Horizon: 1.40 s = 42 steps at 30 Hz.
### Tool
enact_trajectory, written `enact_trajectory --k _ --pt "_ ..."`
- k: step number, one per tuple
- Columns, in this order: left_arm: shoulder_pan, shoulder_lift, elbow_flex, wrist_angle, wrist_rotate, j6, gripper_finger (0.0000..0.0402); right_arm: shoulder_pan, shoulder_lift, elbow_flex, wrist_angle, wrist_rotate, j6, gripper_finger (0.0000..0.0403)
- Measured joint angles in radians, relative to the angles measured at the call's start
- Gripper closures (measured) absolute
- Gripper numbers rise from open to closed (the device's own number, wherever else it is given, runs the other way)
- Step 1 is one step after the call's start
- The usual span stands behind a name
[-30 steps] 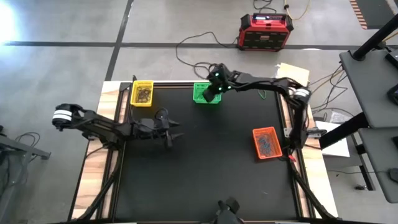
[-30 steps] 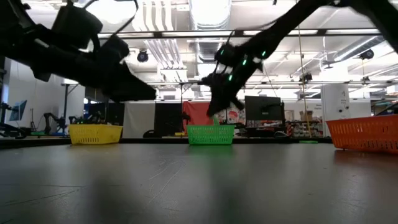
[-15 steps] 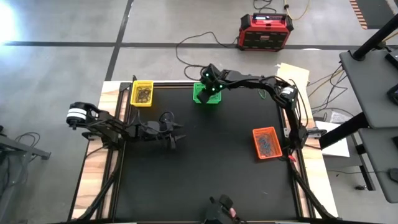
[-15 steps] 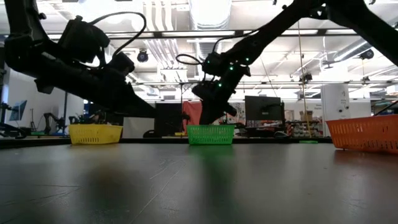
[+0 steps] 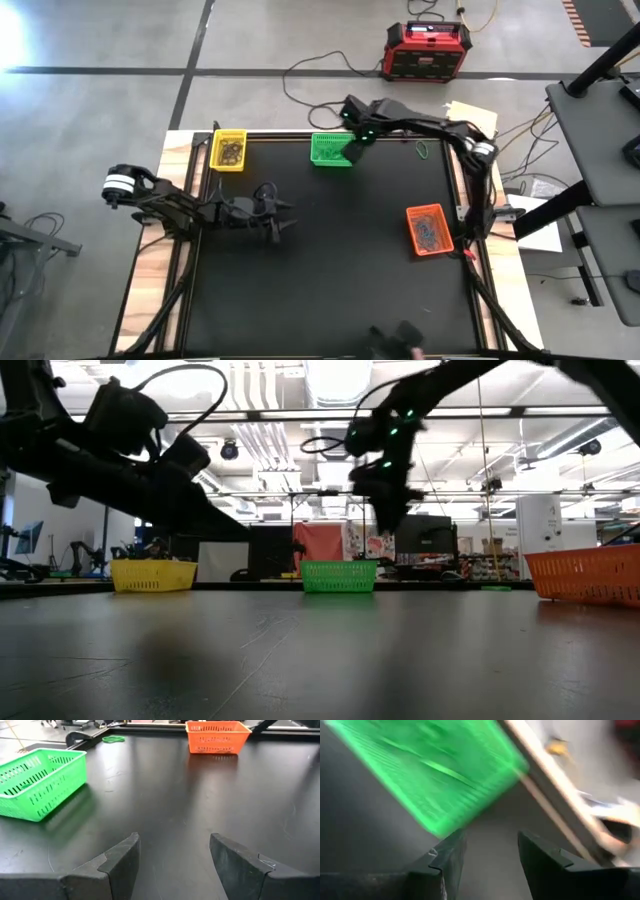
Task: Sort rubber bands into baskets
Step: Put the green rubber band into the green bin
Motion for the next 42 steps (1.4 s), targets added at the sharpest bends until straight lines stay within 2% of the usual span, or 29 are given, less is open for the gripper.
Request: enact_trajectory --k 3,9,13,15,21,27,32,42 --pt "-0.005 0.0 -0.007 -0.001 0.0 0.0 0.0178 -0.021 -0.082 -0.075 -0.073 0.146 0.019 0.023" --pt "-0.005 0.0 -0.014 0.004 0.0 0.001 0.0178 -0.134 -0.225 -0.363 -0.003 0.212 0.144 0.0237" --pt "-0.005 0.002 -0.015 0.081 0.0 0.033 0.0178 -0.201 -0.318 -0.564 0.018 0.479 0.354 0.0248" --pt "-0.005 0.003 -0.015 0.126 0.0 0.053 0.0178 -0.214 -0.369 -0.654 0.02 0.558 0.476 0.0253" --pt "-0.002 0.004 -0.011 0.244 0.007 0.173 0.0178 -0.221 -0.496 -0.846 0.066 0.418 0.532 0.0259" --pt "0.01 0.007 0.03 0.277 0.006 0.294 0.0178 -0.199 -0.555 -0.917 0.084 0.418 0.669 0.0261" --pt "0.022 0.008 0.061 0.278 0.006 0.348 0.0178 -0.215 -0.556 -0.936 0.08 0.412 0.706 0.0258" --pt "0.041 0.008 0.047 0.277 0.004 0.389 0.0178 -0.333 -0.543 -0.939 0.085 0.45 0.794 0.0208"
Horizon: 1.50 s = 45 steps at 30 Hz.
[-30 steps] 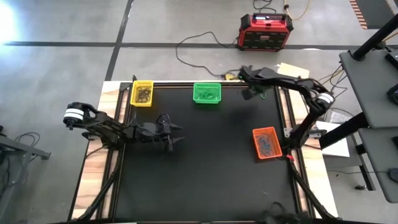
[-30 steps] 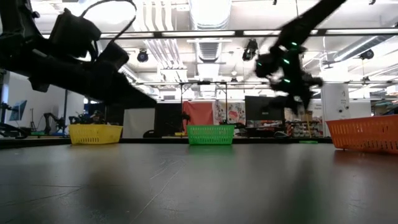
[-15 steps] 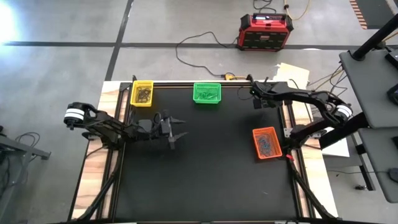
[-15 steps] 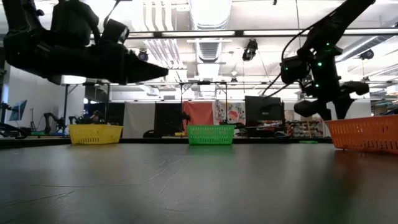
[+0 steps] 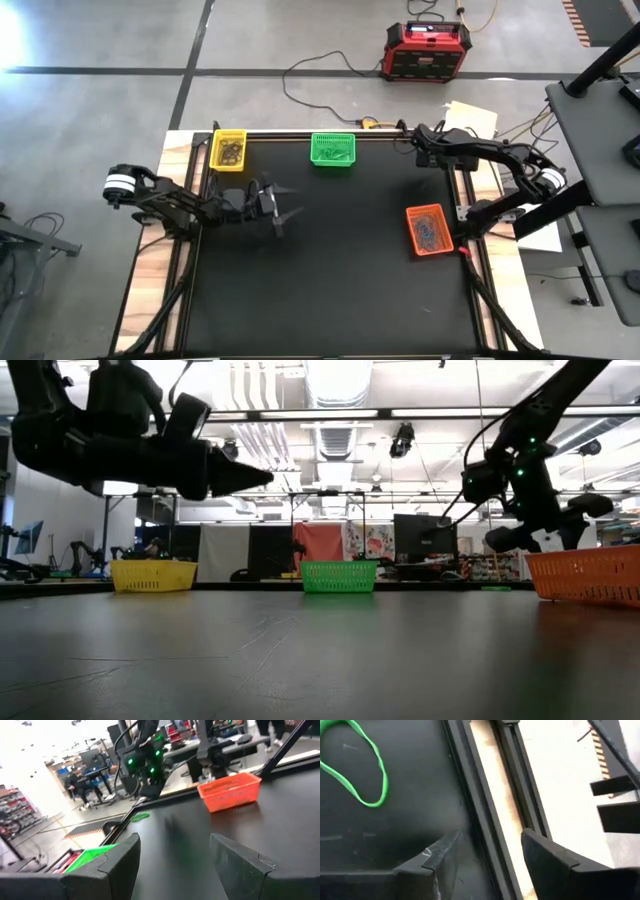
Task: Sort rubber bands into baskets
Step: Put the green rubber band into the green bin
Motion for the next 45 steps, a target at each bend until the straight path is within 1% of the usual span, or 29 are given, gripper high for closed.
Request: enact_trajectory --k 3,7,9,12,14,17,19,20,24,29,33,35,39,43,45 --pt "0.031 0.0 -0.019 0.0 -0.002 0.0 0.0178 -0.019 -0.001 -0.011 0.057 -0.019 -0.001 0.0194" --pt "0.072 0.0 -0.036 -0.001 -0.039 -0.02 0.0178 -0.036 0.009 -0.058 0.233 -0.091 0.041 0.0187" --pt "0.084 0.0 -0.042 -0.001 -0.044 -0.03 0.0178 -0.034 0.01 -0.08 0.287 -0.092 0.084 0.0186" --pt "0.087 0.0 -0.045 -0.001 -0.043 -0.034 0.0178 -0.026 0.01 -0.087 0.308 -0.074 0.111 0.0186" --pt "0.087 0.0 -0.045 0.0 -0.043 -0.034 0.0178 -0.015 0.011 -0.094 0.348 -0.099 0.138 0.0186" --pt "0.087 0.0 -0.041 0.0 -0.042 -0.033 0.0178 0.015 0.025 -0.112 0.508 -0.131 0.159 0.0186" --pt "0.087 0.0 -0.038 0.004 -0.042 -0.031 0.0178 0.018 0.044 -0.12 0.599 -0.116 0.182 0.0186" --pt "0.087 0.0 -0.038 0.006 -0.042 -0.03 0.0178 0.019 0.057 -0.121 0.613 -0.091 0.217 0.0186" --pt "0.087 0.0 -0.038 0.007 -0.042 -0.03 0.0178 0.027 0.116 -0.114 0.639 -0.023 0.328 0.0186" --pt "0.087 0.0 -0.038 0.007 -0.042 -0.033 0.0178 0.042 0.183 -0.076 0.595 0.043 0.353 0.0187" --pt "0.087 0.0 -0.038 0.006 -0.042 -0.033 0.0178 0.048 0.223 -0.048 0.55 0.059 0.353 0.0191" --pt "0.087 0.0 -0.038 0.006 -0.042 -0.034 0.0178 0.05 0.232 -0.04 0.539 0.064 0.353 0.0201" --pt "0.087 -0.001 -0.038 0.009 -0.04 -0.048 0.0178 0.059 0.243 -0.039 0.537 0.075 0.353 0.0233" --pt "0.087 -0.001 -0.038 0.032 0.01 -0.055 0.0178 0.074 0.264 -0.039 0.538 0.099 0.352 0.0266" --pt "0.087 -0.001 -0.038 0.041 0.012 -0.053 0.0178 0.085 0.279 -0.039 0.547 0.111 0.354 0.0284"
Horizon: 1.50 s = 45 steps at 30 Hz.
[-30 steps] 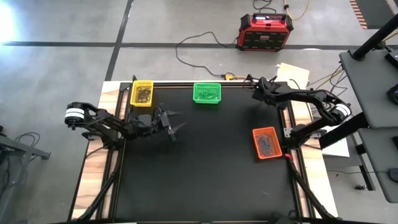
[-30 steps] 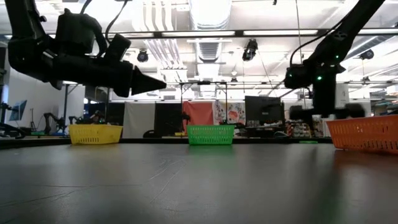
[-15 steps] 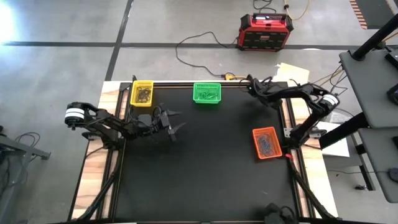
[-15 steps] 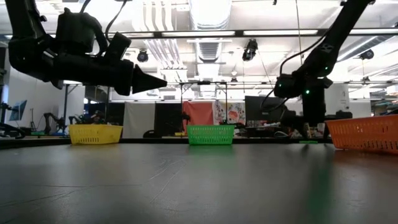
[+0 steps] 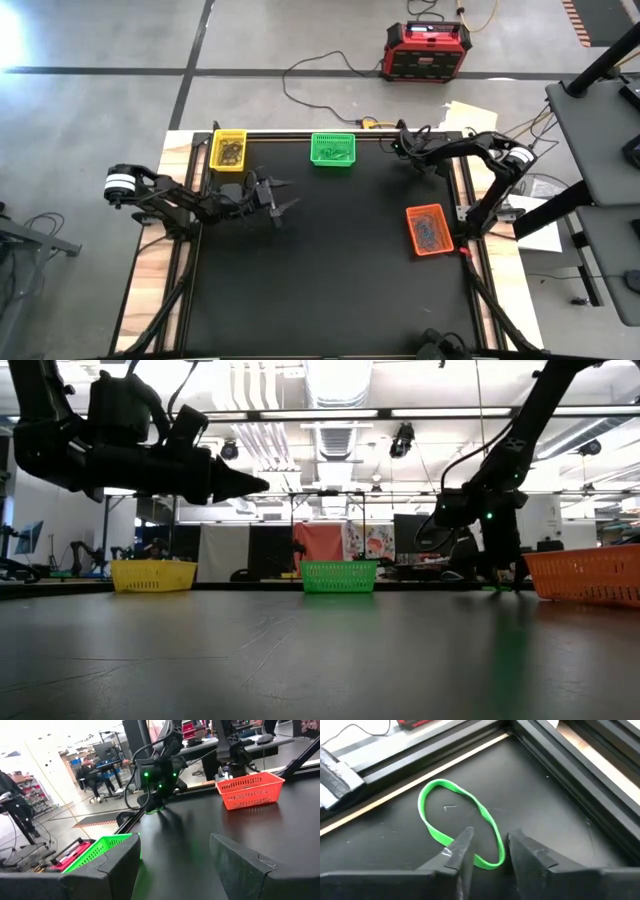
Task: Sort rubber bands into baskets
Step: Put the green rubber band into the green bin
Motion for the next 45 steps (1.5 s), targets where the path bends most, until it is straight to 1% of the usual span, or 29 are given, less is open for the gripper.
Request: enact_trajectory --k 5,10,14,17,19,22,25,30,33,36,38,40,42,45 --pt "0.001 0.0 0.0 -0.007 -0.004 -0.001 0.0178 0.033 0.033 0.0 0.052 0.042 0.012 0.0334" --pt "0.001 0.001 0.0 -0.02 0.027 -0.005 0.0178 0.052 0.044 0.0 0.069 0.055 -0.017 0.0384" --pt "0.001 0.001 -0.001 -0.02 0.026 -0.005 0.0178 0.065 0.031 -0.001 0.078 0.046 -0.035 0.0393" --pt "0.001 0.001 -0.007 -0.021 0.026 -0.007 0.0178 0.102 0.004 -0.001 0.089 0.034 -0.077 0.0394" --pt "0.001 0.001 -0.018 -0.022 0.026 -0.007 0.0178 0.148 -0.016 -0.001 0.105 0.058 -0.138 0.0394" --pt "0.001 -0.001 -0.043 -0.022 0.026 -0.002 0.0178 0.215 -0.046 -0.001 0.153 0.069 -0.234 0.0394" --pt "0.001 -0.023 -0.074 -0.018 0.01 0.0 0.0178 0.289 -0.073 -0.001 0.197 0.073 -0.294 0.0394" --pt "0.002 -0.071 -0.121 -0.016 -0.009 -0.007 0.0178 0.377 -0.106 -0.001 0.264 0.002 -0.404 0.0394" --pt "0.002 -0.092 -0.137 -0.016 -0.009 -0.016 0.0178 0.404 -0.121 -0.001 0.252 -0.002 -0.447 0.0394" --pt "0.002 -0.106 -0.137 -0.015 -0.01 -0.03 0.0178 0.375 -0.122 -0.001 0.248 -0.03 -0.445 0.0394" --pt "0.001 -0.108 -0.134 -0.014 -0.01 -0.035 0.0178 0.324 -0.12 -0.001 0.231 -0.06 -0.381 0.0392" --pt "0.001 -0.108 -0.134 -0.015 -0.01 -0.041 0.0178 0.272 -0.113 -0.001 0.211 -0.091 -0.332 0.0382" --pt "0.001 -0.108 -0.134 -0.021 -0.01 -0.041 0.0178 0.23 -0.109 -0.002 0.198 -0.1 -0.328 0.0361" --pt "0.001 -0.108 -0.134 -0.037 -0.011 -0.041 0.0178 0.198 -0.107 -0.002 0.196 -0.132 -0.37 0.0311"
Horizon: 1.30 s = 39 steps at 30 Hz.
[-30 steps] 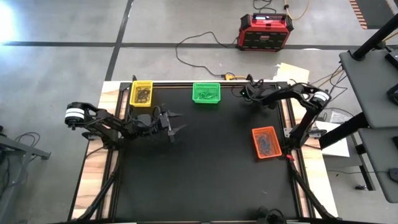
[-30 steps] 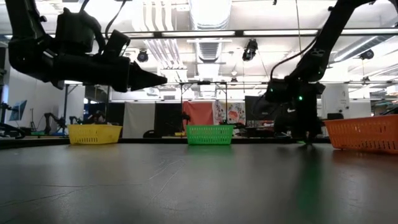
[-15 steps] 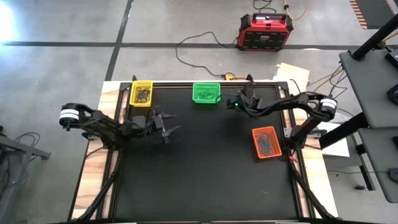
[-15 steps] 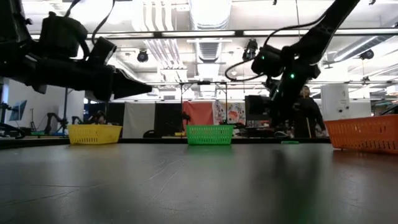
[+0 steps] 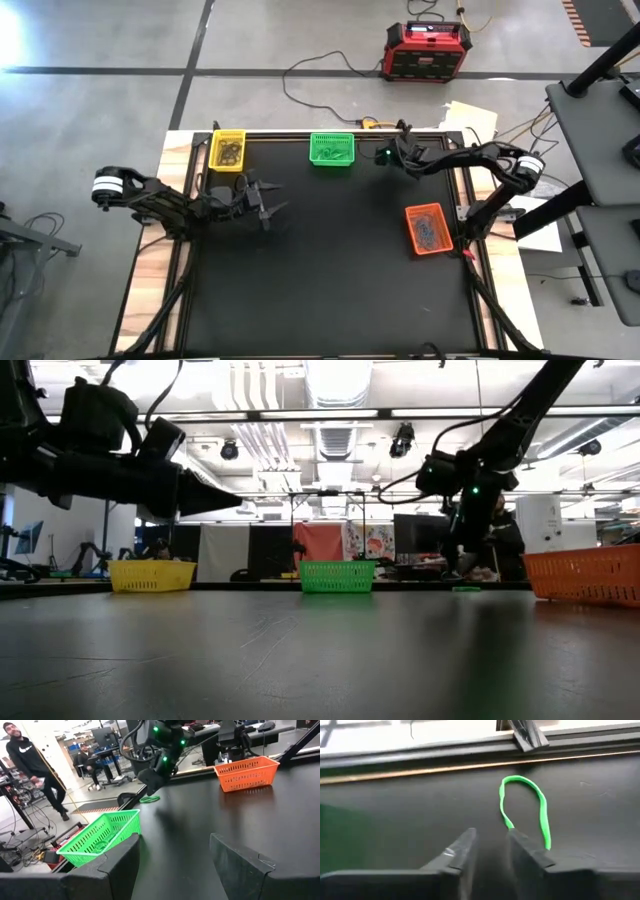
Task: Sort rubber bands into baskets
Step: Put the green rubber band into the green bin
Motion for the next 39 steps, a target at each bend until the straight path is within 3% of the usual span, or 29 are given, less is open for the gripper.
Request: enact_trajectory --k 6,8,14,21,33,39 --pt "0.0 0.0 -0.001 -0.006 0.0 -0.014 0.0178 -0.009 0.0 -0.02 -0.072 0.095 -0.019 0.0196" --pt "0.0 0.0 -0.002 -0.006 0.0 -0.016 0.0178 -0.019 0.004 -0.044 -0.043 0.075 -0.024 0.0168" --pt "0.0 0.0 -0.002 -0.006 0.001 -0.033 0.0178 -0.057 0.054 -0.106 0.153 0.023 -0.147 0.0142" --pt "0.0 0.0 -0.002 -0.006 0.001 -0.042 0.0178 -0.078 0.112 -0.118 0.251 0.02 -0.171 0.0197" --pt "0.0 0.001 -0.002 0.026 0.002 -0.045 0.0178 -0.069 0.144 -0.116 0.265 0.092 -0.111 0.0381" --pt "0.0 -0.002 -0.004 0.024 0.002 -0.055 0.0178 -0.028 0.131 -0.117 0.258 0.094 -0.105 0.0393"
